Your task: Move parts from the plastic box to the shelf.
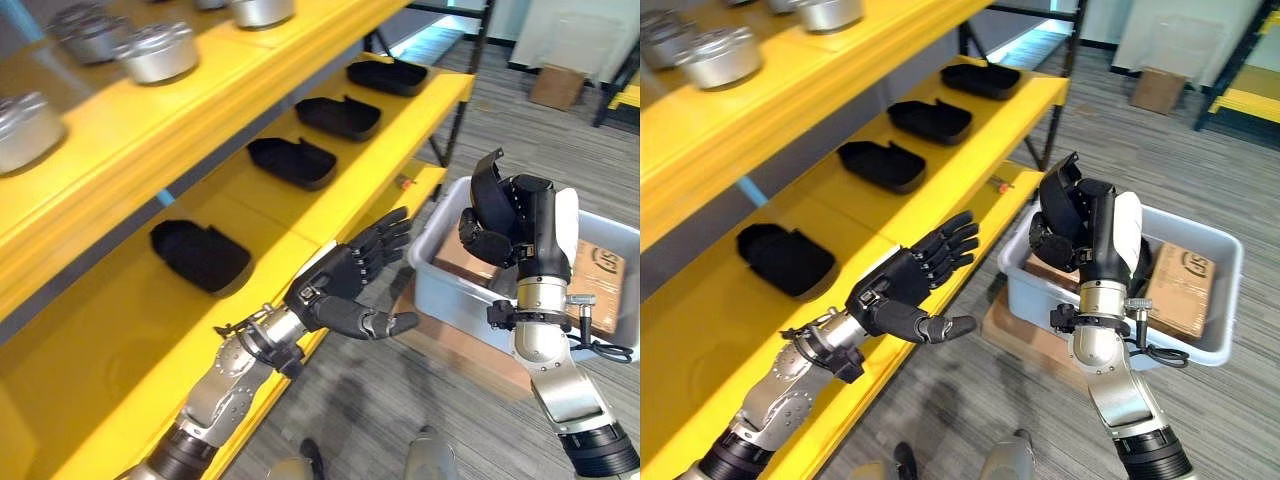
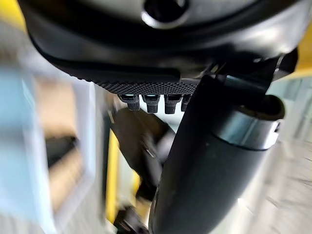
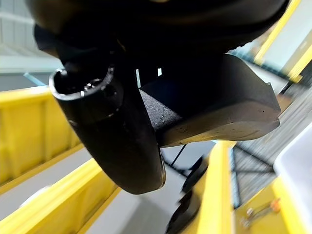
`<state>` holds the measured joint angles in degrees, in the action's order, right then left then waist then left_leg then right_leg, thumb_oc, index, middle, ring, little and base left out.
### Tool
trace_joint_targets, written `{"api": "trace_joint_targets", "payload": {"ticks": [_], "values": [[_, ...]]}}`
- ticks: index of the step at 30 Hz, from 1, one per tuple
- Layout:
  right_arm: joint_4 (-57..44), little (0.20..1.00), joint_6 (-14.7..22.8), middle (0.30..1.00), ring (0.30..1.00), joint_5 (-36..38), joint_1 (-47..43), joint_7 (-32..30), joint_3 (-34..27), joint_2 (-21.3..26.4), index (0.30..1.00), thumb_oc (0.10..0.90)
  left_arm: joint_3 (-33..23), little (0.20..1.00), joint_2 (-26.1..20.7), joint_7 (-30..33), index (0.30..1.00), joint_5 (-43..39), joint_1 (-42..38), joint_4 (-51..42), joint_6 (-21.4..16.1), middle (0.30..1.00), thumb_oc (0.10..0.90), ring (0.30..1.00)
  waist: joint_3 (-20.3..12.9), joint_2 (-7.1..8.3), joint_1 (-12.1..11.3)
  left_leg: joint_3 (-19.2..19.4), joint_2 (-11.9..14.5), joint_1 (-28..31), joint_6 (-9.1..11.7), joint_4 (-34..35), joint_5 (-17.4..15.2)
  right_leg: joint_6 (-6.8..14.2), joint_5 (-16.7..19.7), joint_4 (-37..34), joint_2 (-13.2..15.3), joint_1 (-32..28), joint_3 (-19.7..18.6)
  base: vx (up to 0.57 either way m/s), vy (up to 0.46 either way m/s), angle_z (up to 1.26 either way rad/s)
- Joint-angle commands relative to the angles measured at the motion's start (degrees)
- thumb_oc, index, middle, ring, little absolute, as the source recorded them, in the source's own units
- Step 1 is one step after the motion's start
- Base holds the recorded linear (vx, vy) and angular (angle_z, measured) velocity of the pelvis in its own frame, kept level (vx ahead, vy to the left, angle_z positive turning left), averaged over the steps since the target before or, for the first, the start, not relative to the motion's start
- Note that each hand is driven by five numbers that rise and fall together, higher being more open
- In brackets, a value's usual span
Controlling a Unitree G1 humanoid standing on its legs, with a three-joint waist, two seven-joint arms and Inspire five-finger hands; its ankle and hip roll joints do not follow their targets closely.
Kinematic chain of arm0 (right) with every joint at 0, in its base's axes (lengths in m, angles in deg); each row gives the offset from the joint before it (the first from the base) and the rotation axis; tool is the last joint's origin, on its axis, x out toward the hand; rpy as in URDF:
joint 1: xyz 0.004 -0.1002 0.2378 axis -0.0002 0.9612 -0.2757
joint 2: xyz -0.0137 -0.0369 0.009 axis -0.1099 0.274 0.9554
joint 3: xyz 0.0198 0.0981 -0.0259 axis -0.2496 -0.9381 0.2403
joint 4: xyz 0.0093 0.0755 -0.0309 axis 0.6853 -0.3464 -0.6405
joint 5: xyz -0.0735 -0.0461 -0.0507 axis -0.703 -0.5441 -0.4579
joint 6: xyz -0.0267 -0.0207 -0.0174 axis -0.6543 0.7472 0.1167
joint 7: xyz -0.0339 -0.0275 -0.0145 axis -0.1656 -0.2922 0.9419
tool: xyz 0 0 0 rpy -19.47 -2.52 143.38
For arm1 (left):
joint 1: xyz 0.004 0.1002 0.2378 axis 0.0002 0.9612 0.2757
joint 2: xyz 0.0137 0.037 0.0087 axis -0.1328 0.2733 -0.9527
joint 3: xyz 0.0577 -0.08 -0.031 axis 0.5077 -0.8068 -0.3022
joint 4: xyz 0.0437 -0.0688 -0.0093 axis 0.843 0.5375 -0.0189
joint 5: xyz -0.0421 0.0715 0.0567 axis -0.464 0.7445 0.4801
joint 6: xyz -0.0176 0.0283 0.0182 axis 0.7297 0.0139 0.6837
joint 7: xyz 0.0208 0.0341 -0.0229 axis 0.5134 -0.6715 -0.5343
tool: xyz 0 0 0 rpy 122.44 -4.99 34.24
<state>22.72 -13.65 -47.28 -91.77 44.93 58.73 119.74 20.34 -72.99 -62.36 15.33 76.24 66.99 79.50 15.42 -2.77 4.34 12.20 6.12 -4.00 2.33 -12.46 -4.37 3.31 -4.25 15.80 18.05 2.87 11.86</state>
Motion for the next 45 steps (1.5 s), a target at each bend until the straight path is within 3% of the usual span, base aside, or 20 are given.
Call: {"api": "trace_joint_targets", "payload": {"ticks": [1,11,17,20,22,23,24,25,27,28,30,31,32,36,38,39,41,45], "values": [[-1.09,0.3,5.58,0.3,0.3,-6.72,-9.96,-7.02,-4.17,2.44,0.3,0.4,-6.99,1.0,1.18,-0.14,1.0,4.2,0.77,-9.25,-10.28,1.0,0.9,1.0,-4.64,-1.3,-2.47,0.67,8.52,8.48,3.14,9.31,4.76,0.2,-3.59,-2.2,-4.21,-4.11,4.86,-0.13,0.244,0.52],[-5.21,0.3,5.59,0.3,0.3,-10.04,-8.61,-6.41,-1.76,2.15,0.3,0.4,-14.47,1.0,-0.27,1.88,1.0,3.73,6.02,-13.15,-11.71,1.0,0.9,1.0,-7.69,0.37,-8.07,-0.77,2.51,9.28,1.82,15.48,3.08,5.45,7.96,-18.77,-1.05,-9.85,10.22,-0.07,0.183,0.41],[-6.28,0.3,7.04,0.3,0.3,-11.45,-7.98,-6.88,-1.82,2.78,0.3,0.4,-15.94,1.0,-1.7,3.92,1.0,2.91,8.1,-11.36,-10.29,1.0,0.9,1.0,-8.09,1.53,-9.9,-0.96,-2.29,8.07,-0.99,14.81,0.7,7.61,14.49,-20.8,2.72,-7.58,9.49,-0.06,0.218,0.09],[-6.78,0.3,6.74,0.3,0.3,-13.44,-8.08,-7.87,-2.48,2.82,0.3,0.4,-15.62,1.0,-2.37,2.46,1.0,2.81,7.82,-9.78,-9.4,1.0,0.9,1.0,-7.93,1.93,-10.03,-2.58,-4.08,7.64,-2.38,14.85,-0.21,7.94,16.46,-20.8,3.49,-6.03,6.89,-0.02,0.169,0.1],[-7.39,0.3,6.95,0.3,0.3,-13.77,-7.1,-9.15,-3.68,3.42,0.3,0.4,-14.97,1.0,-3.53,1.24,1.0,0.72,7.86,-9.26,-8.18,1.0,0.9,1.0,-7.7,1.96,-9.14,-6.37,-4.91,7.13,-3.72,15.59,-0.1,6.79,16.35,-19.16,1.94,-4.61,1.78,-0.02,0.11,0.37],[-7.53,0.3,7.02,0.3,0.3,-13.77,-6.92,-9.26,-3.79,3.47,0.3,0.4,-14.89,1.0,-3.65,1.17,1.0,0.52,7.78,-9.21,-8.06,1.0,0.9,1.0,-7.63,2.01,-8.95,-6.8,-5.05,6.91,-3.9,15.6,0.12,6.62,16.56,-18.59,1.82,-4.03,0.97,-0.03,0.044,0.64],[-8.0,0.3,7.22,0.3,0.3,-14.26,-6.05,-9.62,-4.09,3.66,0.3,0.4,-14.62,1.0,-4.22,0.56,1.0,-0.16,7.7,-8.9,-7.85,1.0,0.9,1.0,-7.38,1.97,-8.22,-8.39,-5.22,6.79,-4.52,15.86,0.21,6.03,15.44,-14.82,0.06,-2.47,-2.72,-0.04,0.039,0.98],[-8.46,0.3,7.46,0.3,0.3,-14.94,-5.09,-9.83,-4.22,3.59,0.3,0.4,-14.3,1.0,-4.56,0.08,1.0,0.2,7.76,-8.69,-7.96,1.0,0.9,1.0,-7.31,2.02,-7.6,-9.39,-5.44,6.61,-5.17,16.22,0.44,5.43,13.23,-12.08,-2.89,-1.59,-5.37,-0.03,0.054,1.08],[-10.09,0.3,7.59,0.3,0.3,-18.43,-3.43,-10.83,-3.78,4.66,0.3,0.4,-13.89,1.0,-4.96,0.78,1.0,-0.12,8.6,-9.13,-7.12,1.0,0.9,1.0,-7.06,2.37,-6.64,-10.87,-6.25,6.6,-6.41,16.82,0.95,3.79,6.24,-6.16,-11.66,-0.49,-8.16,-0.02,0.047,1.05],[-10.43,0.3,7.47,0.3,0.3,-18.97,-3.25,-11.07,-3.59,4.81,0.3,0.4,-13.93,1.0,-4.92,0.9,1.0,-0.09,8.8,-9.25,-6.98,1.0,0.9,1.0,-7.01,2.42,-6.5,-10.94,-6.39,6.72,-6.5,16.91,0.89,3.59,5.2,-5.3,-12.62,-0.3,-8.27,0.0,0.024,0.72],[-12.02,0.3,9.0,0.3,0.3,-19.96,-2.33,-11.28,-2.98,6.3,0.3,0.4,-13.47,1.0,-3.81,2.11,1.0,0.93,10.42,-9.91,-6.77,1.0,0.9,1.0,-6.21,2.72,-5.11,-12.28,-8.0,6.41,-6.77,16.14,1.41,1.1,1.51,-3.99,-20.21,0.96,-11.46,-0.04,-0.018,0.52],[-12.63,0.3,9.54,0.3,0.3,-20.71,-2.32,-11.93,-2.5,7.35,0.3,0.4,-12.73,1.0,-3.8,3.32,1.0,0.35,10.41,-9.9,-7.45,1.0,0.9,1.0,-5.86,2.73,-4.45,-13.36,-9.12,5.28,-6.64,15.04,1.24,0.04,0.18,-5.54,-21.8,0.77,-13.59,-0.14,-0.078,0.32],[-11.63,0.3,10.65,0.3,0.3,-20.78,-3.16,-12.47,-2.02,9.36,0.3,0.4,-11.65,1.0,-3.9,2.79,1.0,-0.34,9.49,-8.04,-9.75,1.0,0.9,1.0,-5.24,2.67,-4.14,-15.34,-10.77,3.15,-6.5,12.71,1.05,-0.58,0.77,-7.52,-22.03,0.84,-14.08,-0.12,-0.072,0.48],[-9.44,0.3,12.78,0.3,0.3,-21.81,-6.05,-11.45,0.08,10.7,0.3,0.4,-10.95,1.0,-3.11,0.63,1.0,-2.78,8.74,-5.98,-11.57,1.0,0.9,1.0,-4.09,1.7,-3.73,-15.87,-11.09,2.76,-6.58,13.15,1.71,-0.97,1.18,-8.6,-22.08,1.12,-14.12,-0.09,-0.089,0.46],[-9.95,0.3,13.73,0.3,0.3,-24.0,-4.74,-11.17,-0.06,10.78,0.3,0.4,-10.9,1.0,-2.34,-1.52,1.0,-2.48,9.52,-6.21,-10.93,1.0,0.9,1.0,-4.12,1.16,-2.82,-11.91,-9.92,3.98,-6.17,14.45,1.49,-0.84,1.06,-10.38,-21.51,-0.13,-12.82,-0.01,-0.07,0.42],[-10.97,0.3,13.34,0.3,0.3,-25.41,-2.51,-11.46,-0.84,10.81,0.3,0.4,-10.46,1.0,-1.88,-3.83,1.0,-2.61,9.42,-5.87,-10.2,1.0,0.9,1.0,-4.46,1.04,-1.69,-6.52,-8.86,4.81,-5.58,14.77,1.15,-0.51,1.24,-12.0,-20.27,-1.34,-10.24,-0.03,-0.059,0.62],[-11.63,0.3,13.63,0.3,0.3,-25.97,-1.67,-11.01,-1.07,11.1,0.3,0.4,-9.59,1.0,-1.9,-4.29,1.0,-2.71,9.0,-5.7,-9.81,1.0,0.9,1.0,-4.81,1.12,-0.9,-3.82,-7.93,4.64,-4.87,13.25,0.72,-0.53,1.38,-12.29,-19.01,-1.63,-8.76,-0.05,-0.003,1.2],[-11.5,0.3,14.69,0.3,0.3,-25.6,-3.67,-9.12,0.3,12.09,0.3,0.4,-8.5,1.0,-1.81,-2.4,1.0,-2.62,9.01,-6.57,-9.83,1.0,0.9,1.0,-4.08,1.59,-0.89,-4.48,-5.66,2.79,-3.48,7.69,-0.95,-1.27,0.54,-10.34,-17.12,-1.49,-8.96,-0.04,0.077,0.3]]}}
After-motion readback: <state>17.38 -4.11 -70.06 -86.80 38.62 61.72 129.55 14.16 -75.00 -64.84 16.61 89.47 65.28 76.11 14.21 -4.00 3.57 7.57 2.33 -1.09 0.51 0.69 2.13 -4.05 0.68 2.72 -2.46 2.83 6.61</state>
